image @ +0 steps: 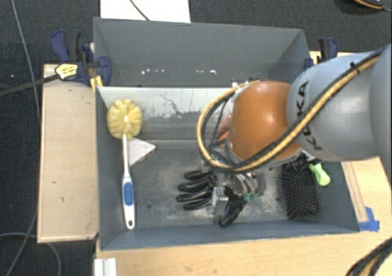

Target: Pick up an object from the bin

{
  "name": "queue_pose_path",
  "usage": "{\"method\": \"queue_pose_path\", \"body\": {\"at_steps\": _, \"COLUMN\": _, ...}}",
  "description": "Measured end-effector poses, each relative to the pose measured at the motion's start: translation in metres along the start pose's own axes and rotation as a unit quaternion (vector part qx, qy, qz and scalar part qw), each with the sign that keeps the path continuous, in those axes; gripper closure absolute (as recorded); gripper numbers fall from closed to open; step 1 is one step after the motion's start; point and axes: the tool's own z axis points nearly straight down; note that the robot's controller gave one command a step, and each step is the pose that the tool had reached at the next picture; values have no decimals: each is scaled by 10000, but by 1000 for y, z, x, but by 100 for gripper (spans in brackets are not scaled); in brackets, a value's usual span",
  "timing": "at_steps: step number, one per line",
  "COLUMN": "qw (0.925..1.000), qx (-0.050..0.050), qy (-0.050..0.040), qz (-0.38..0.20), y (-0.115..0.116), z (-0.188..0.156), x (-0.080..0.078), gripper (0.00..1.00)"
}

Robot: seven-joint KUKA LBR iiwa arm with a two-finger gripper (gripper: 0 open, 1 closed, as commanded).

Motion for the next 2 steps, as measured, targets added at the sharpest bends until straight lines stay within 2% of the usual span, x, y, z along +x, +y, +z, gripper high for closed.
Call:
{"method": "queue_pose_path", "body": {"at_steps": 1, "qw": 10000, "qx": -6, "qy": -42, "qz": 31, "y": -1, "z": -4, "x": -2, "gripper": 0}}
{"method": "queue_pose_path", "body": {"at_steps": 2, "qw": 9997, "qx": -3, "qy": -10, "qz": -258, "y": -32, "z": 75, "x": -18, "gripper": 0}}
